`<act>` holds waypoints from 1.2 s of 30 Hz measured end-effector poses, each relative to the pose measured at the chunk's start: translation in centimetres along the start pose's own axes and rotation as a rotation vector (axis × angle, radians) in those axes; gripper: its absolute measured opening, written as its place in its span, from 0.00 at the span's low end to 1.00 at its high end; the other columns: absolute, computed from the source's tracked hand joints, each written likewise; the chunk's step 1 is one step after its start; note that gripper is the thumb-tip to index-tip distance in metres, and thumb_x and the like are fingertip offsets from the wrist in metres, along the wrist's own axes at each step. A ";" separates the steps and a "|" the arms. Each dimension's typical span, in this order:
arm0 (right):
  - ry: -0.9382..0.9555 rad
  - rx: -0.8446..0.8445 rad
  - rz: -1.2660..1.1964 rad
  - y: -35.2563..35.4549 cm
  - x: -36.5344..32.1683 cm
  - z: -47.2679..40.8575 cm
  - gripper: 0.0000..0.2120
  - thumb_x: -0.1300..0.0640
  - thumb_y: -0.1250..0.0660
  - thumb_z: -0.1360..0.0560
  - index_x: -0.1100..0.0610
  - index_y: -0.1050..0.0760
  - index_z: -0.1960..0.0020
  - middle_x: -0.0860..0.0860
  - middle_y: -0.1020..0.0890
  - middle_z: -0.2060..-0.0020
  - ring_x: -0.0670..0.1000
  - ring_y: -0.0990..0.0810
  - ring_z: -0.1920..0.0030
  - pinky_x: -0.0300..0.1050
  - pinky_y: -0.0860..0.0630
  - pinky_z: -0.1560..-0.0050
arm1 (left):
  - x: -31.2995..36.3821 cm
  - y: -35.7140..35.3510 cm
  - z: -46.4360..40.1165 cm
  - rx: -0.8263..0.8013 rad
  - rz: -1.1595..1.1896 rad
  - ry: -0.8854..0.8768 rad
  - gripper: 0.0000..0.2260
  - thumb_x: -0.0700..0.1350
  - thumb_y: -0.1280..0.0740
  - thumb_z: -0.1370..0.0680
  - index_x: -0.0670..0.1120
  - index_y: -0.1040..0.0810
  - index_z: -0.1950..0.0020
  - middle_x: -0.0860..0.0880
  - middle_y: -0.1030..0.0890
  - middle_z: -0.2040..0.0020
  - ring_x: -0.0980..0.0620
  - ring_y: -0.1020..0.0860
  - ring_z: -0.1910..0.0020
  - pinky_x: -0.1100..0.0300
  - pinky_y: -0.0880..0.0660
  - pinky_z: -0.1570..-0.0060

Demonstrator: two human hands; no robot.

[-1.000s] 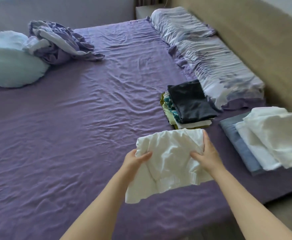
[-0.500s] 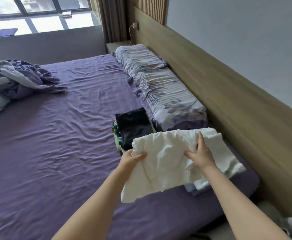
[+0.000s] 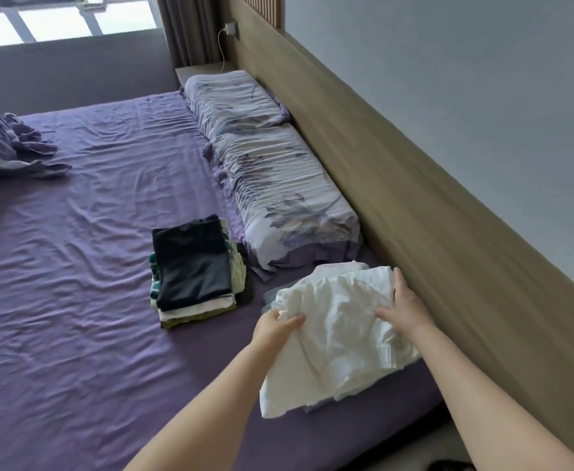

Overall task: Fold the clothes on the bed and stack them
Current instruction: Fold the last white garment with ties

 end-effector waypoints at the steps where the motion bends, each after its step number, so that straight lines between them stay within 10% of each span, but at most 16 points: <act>1: -0.003 -0.007 0.003 0.0 0.6 -0.7 0.49 0.58 0.28 0.29 0.55 0.59 0.22 0.54 0.34 0.28 0.56 0.30 0.32 0.47 0.32 0.38 | -0.1 -0.5 -0.5 0.001 -0.016 0.005 0.08 0.47 0.26 0.28 0.46 0.19 0.52 0.45 0.16 0.53 0.44 0.18 0.52 0.45 0.23 0.45; 6: -0.037 -0.059 0.035 -1.5 3.0 -3.4 0.48 0.54 0.30 0.27 0.51 0.63 0.23 0.57 0.32 0.30 0.57 0.28 0.35 0.47 0.31 0.42 | -0.8 -2.0 -3.0 0.131 -0.318 0.031 0.17 0.50 0.31 0.26 0.44 0.26 0.40 0.47 0.22 0.45 0.46 0.23 0.45 0.51 0.25 0.45; 9: -0.029 -0.050 0.180 -3.0 3.7 -3.1 0.48 0.45 0.33 0.25 0.49 0.68 0.24 0.57 0.46 0.24 0.58 0.41 0.27 0.51 0.37 0.32 | -0.8 -2.5 -2.8 0.309 -0.837 -0.140 0.28 0.54 0.36 0.23 0.51 0.41 0.26 0.47 0.36 0.29 0.46 0.38 0.29 0.53 0.37 0.33; 13: 0.097 0.049 0.534 -5.3 3.8 -1.7 0.43 0.33 0.45 0.25 0.44 0.71 0.26 0.59 0.69 0.26 0.58 0.69 0.26 0.61 0.55 0.27 | -0.9 -6.1 -3.0 0.041 -1.161 -0.440 0.28 0.60 0.42 0.21 0.56 0.46 0.23 0.49 0.55 0.21 0.46 0.60 0.23 0.48 0.60 0.26; 19: 0.153 -0.063 0.668 -8.6 4.1 -2.4 0.41 0.25 0.55 0.29 0.41 0.73 0.29 0.52 0.79 0.32 0.59 0.79 0.31 0.67 0.63 0.30 | -4.2 -8.3 -5.4 -0.068 -1.314 -0.299 0.43 0.73 0.47 0.28 0.52 0.60 0.22 0.48 0.68 0.24 0.49 0.74 0.29 0.42 0.73 0.32; 28: -0.097 -0.228 0.687 -9.2 1.7 -4.6 0.40 0.30 0.45 0.28 0.45 0.55 0.23 0.56 0.63 0.24 0.63 0.70 0.27 0.70 0.62 0.31 | -3.6 -5.5 -8.8 -0.270 -1.258 -0.281 0.42 0.70 0.41 0.28 0.53 0.53 0.21 0.48 0.59 0.21 0.50 0.62 0.23 0.41 0.60 0.27; 31: 0.014 -0.060 0.702 -8.6 -2.5 -4.7 0.24 0.43 0.43 0.25 0.51 0.35 0.31 0.55 0.51 0.23 0.60 0.65 0.25 0.67 0.60 0.29 | -1.6 -2.7 -8.1 -0.188 -1.050 -0.420 0.32 0.62 0.38 0.23 0.52 0.42 0.23 0.50 0.42 0.24 0.49 0.42 0.25 0.49 0.38 0.30; 36: 0.194 0.025 0.532 -11.0 -10.5 -4.6 0.25 0.45 0.45 0.21 0.52 0.40 0.27 0.51 0.40 0.26 0.55 0.52 0.24 0.56 0.50 0.27 | -0.2 5.4 -7.6 0.156 -0.851 -0.373 0.28 0.55 0.39 0.21 0.50 0.43 0.23 0.51 0.34 0.33 0.50 0.31 0.36 0.57 0.28 0.45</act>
Point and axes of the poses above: each hand's wrist, its own z-axis away from the middle knuckle, its own y-axis out of the back of the hand, x = y × z, the point moved 3 cm from there along -z, towards the middle knuckle
